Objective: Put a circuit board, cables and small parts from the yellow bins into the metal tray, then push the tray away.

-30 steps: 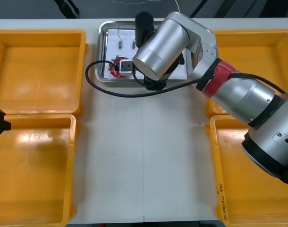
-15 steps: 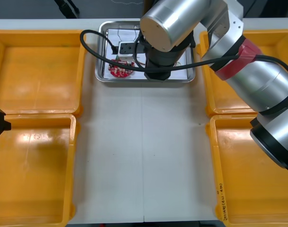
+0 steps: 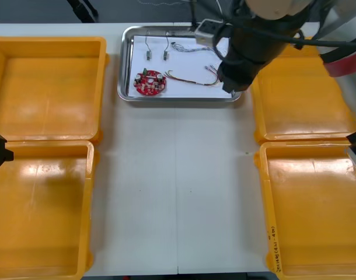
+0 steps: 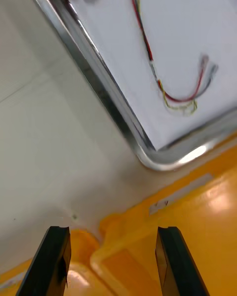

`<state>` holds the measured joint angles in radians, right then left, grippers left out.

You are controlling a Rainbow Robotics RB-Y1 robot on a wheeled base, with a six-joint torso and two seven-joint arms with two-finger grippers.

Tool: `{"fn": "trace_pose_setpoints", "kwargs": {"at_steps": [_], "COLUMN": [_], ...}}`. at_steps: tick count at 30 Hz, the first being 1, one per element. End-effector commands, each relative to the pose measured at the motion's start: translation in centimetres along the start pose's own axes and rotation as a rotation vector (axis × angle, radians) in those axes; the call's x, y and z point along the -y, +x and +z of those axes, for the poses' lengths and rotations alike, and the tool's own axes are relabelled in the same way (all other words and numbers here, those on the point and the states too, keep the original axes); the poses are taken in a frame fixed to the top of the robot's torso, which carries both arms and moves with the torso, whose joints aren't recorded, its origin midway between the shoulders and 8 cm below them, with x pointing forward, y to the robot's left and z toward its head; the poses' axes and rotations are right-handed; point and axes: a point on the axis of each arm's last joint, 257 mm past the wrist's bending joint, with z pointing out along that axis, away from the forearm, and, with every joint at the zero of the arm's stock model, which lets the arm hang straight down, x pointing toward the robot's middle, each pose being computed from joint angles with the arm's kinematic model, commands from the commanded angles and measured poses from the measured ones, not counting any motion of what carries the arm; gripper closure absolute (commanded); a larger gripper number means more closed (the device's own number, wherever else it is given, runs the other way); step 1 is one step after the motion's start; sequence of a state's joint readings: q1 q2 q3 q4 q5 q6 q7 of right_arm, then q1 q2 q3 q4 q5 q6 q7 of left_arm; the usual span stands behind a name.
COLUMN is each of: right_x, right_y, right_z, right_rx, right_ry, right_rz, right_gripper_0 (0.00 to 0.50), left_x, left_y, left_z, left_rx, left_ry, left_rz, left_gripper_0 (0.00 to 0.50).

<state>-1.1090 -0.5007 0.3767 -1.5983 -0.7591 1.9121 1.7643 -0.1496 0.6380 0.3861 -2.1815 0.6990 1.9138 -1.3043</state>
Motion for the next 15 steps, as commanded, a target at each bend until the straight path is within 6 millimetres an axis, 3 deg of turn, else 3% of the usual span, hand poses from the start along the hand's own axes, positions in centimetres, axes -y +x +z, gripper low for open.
{"fn": "trace_pose_setpoints", "kwargs": {"at_steps": [1, 5, 11, 13, 15], "right_x": [2.3, 2.3, 2.2, 2.2, 2.2], "right_y": [1.8, 3.3, 8.0, 8.4, 10.7], "right_z": [-2.6, -3.0, -3.3, -3.3, -3.3], "right_rx": [0.081, 0.117, 0.165, 0.163, 0.158], "right_ry": [0.05, 0.041, -0.018, -0.026, -0.029], "right_rz": [0.137, 0.25, 0.464, 0.478, 0.538], "right_gripper_0": [0.0, 0.0, 0.0, 0.004, 0.007], "left_x": [-2.1, -2.1, -2.1, -2.1, -2.1], "left_y": [-0.1, -0.1, -0.1, -0.1, -0.1], "left_z": [-0.9, -0.9, -0.9, -0.9, -0.9], "left_rx": [0.002, 0.002, 0.002, 0.002, 0.002], "left_ry": [-0.049, -0.049, -0.049, -0.049, -0.049], "left_rz": [0.095, 0.095, 0.095, 0.095, 0.095], "left_gripper_0": [0.0, 0.0, 0.0, 0.0, 0.0]}}
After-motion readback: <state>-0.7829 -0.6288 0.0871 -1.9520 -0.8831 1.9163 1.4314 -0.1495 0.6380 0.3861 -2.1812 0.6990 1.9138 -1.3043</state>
